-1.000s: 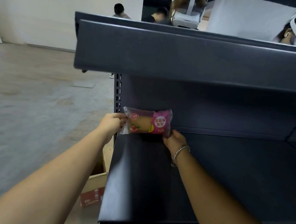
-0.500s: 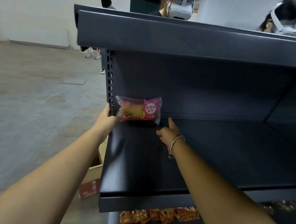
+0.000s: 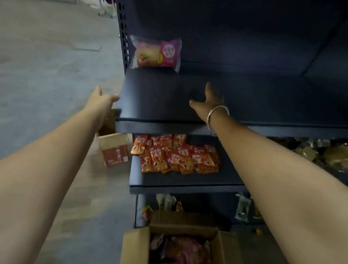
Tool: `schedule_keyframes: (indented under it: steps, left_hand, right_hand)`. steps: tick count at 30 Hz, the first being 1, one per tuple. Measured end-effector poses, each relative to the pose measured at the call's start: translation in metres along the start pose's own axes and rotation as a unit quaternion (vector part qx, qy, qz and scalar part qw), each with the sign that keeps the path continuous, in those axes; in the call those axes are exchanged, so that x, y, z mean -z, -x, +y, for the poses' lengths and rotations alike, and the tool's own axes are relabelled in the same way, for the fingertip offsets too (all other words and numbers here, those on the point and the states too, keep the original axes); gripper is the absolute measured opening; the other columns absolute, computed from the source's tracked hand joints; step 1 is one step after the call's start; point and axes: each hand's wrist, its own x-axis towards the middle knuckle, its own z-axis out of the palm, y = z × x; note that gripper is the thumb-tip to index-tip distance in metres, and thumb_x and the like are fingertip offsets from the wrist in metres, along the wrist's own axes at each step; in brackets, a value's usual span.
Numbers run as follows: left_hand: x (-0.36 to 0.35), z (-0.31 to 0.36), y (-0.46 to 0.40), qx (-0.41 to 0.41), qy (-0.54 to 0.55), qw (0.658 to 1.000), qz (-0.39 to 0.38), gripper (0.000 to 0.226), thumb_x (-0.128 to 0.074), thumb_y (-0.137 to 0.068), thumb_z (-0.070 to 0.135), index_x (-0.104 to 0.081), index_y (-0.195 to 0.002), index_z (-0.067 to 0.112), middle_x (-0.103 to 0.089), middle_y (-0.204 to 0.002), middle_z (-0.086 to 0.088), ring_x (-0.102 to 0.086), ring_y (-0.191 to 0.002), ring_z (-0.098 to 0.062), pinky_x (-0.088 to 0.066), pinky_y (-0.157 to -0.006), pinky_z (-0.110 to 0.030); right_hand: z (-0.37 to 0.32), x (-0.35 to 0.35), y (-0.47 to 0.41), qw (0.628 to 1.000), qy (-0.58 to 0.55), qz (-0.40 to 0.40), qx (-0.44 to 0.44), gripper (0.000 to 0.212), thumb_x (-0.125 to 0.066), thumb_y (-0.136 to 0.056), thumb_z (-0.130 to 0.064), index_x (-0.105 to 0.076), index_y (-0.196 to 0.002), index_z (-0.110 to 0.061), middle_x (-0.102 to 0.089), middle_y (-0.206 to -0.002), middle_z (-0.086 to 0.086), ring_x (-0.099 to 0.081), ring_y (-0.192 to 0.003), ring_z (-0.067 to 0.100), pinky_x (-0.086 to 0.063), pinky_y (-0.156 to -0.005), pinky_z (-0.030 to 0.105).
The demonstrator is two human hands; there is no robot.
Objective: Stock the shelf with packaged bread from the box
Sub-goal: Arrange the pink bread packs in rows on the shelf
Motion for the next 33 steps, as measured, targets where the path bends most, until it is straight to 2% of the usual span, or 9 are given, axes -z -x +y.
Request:
schedule_keyframes:
  steps: [3,6,9,11,17,22,25,29,33]
  left_hand:
    - [0.005,-0.038,0.046,0.029,-0.017,0.998,0.046,0.036,-0.046,-0.096,0.021,-0.039,-0.131,0.019,-0.025,-0.153,-0.007,-0.043,-0.095,-0.015,-0.037,-0.077,-0.032]
    - [-0.002,-0.089,0.085,0.077,-0.049,0.994,0.066,0.056,-0.044,-0.096,0.030,-0.023,-0.145,0.013,-0.024,-0.153,-0.007,-0.040,-0.115,-0.022,-0.036,-0.085,-0.039]
    - [-0.020,-0.147,0.124,0.103,-0.064,0.991,0.062,0.056,-0.043,-0.097,0.028,-0.022,-0.146,0.012,-0.027,-0.152,-0.007,-0.040,-0.115,-0.022,-0.034,-0.085,-0.035]
    - [-0.035,-0.184,0.143,0.134,-0.081,0.987,0.040,0.060,-0.046,-0.096,0.028,-0.020,-0.147,0.012,-0.026,-0.153,-0.005,-0.036,-0.131,-0.026,-0.034,-0.088,-0.034]
    - [-0.080,-0.299,0.165,0.217,-0.154,0.961,-0.068,0.073,-0.051,-0.093,0.032,-0.009,-0.150,0.015,-0.016,-0.157,-0.010,-0.025,-0.141,-0.031,-0.030,-0.111,-0.044]
    - [-0.119,-0.398,0.187,0.241,-0.180,0.942,-0.148,0.071,-0.052,-0.093,0.029,-0.011,-0.150,0.015,-0.029,-0.152,-0.008,-0.035,-0.136,-0.028,-0.034,-0.105,-0.034]
    - [-0.129,-0.456,0.199,0.294,-0.171,0.924,-0.173,0.071,-0.053,-0.093,0.030,-0.012,-0.150,0.018,-0.028,-0.153,-0.004,-0.032,-0.139,-0.025,-0.030,-0.103,-0.028]
    - [-0.136,-0.522,0.201,0.345,-0.176,0.905,-0.177,0.069,-0.051,-0.094,0.032,-0.013,-0.150,0.019,-0.026,-0.154,-0.003,-0.029,-0.140,-0.023,-0.026,-0.109,-0.029]
    - [-0.156,-0.571,0.198,0.347,-0.169,0.903,-0.187,0.056,-0.050,-0.095,0.028,-0.028,-0.145,0.019,-0.042,-0.144,-0.003,-0.040,-0.132,-0.023,-0.032,-0.095,-0.024]
  right_hand:
    - [0.040,-0.003,0.036,0.998,0.054,0.039,0.017,0.078,-0.042,-0.092,-0.048,0.004,-0.150,-0.023,0.007,-0.159,0.006,0.010,-0.146,0.030,-0.001,-0.117,0.052]
    - [0.089,-0.010,0.074,0.993,0.062,0.083,0.049,0.072,-0.039,-0.095,-0.043,0.001,-0.150,-0.022,0.007,-0.159,0.005,0.009,-0.146,0.027,0.001,-0.115,0.053]
    - [0.140,-0.022,0.106,0.993,0.045,0.099,0.039,0.070,-0.040,-0.096,-0.038,0.000,-0.150,-0.021,0.005,-0.159,0.003,0.006,-0.147,0.024,0.001,-0.116,0.051]
    - [0.170,-0.034,0.120,0.995,0.030,0.095,0.003,0.072,-0.042,-0.095,-0.036,0.001,-0.150,-0.020,0.004,-0.159,0.003,0.003,-0.147,0.023,-0.001,-0.117,0.049]
    - [0.265,-0.111,0.147,0.993,0.010,0.018,-0.113,0.071,-0.042,-0.096,-0.035,0.000,-0.150,-0.018,0.003,-0.159,0.004,-0.004,-0.147,0.023,-0.012,-0.118,0.046]
    - [0.341,-0.207,0.175,0.969,-0.012,-0.096,-0.229,0.072,-0.043,-0.095,-0.035,0.000,-0.150,-0.020,-0.006,-0.159,0.006,-0.016,-0.145,0.025,-0.018,-0.116,0.034]
    - [0.385,-0.266,0.189,0.956,-0.020,-0.138,-0.257,0.074,-0.049,-0.089,-0.042,-0.014,-0.149,-0.017,-0.025,-0.153,0.008,-0.031,-0.138,0.029,-0.026,-0.113,0.035]
    - [0.439,-0.332,0.201,0.926,-0.020,-0.203,-0.317,0.063,-0.040,-0.095,-0.044,-0.020,-0.149,-0.017,-0.029,-0.152,0.008,-0.032,-0.137,0.029,-0.028,-0.109,0.033]
    - [0.479,-0.376,0.204,0.916,0.015,-0.244,-0.319,0.054,-0.044,-0.095,-0.037,-0.039,-0.140,-0.007,-0.044,-0.141,0.012,-0.043,-0.129,0.031,-0.035,-0.103,0.033]
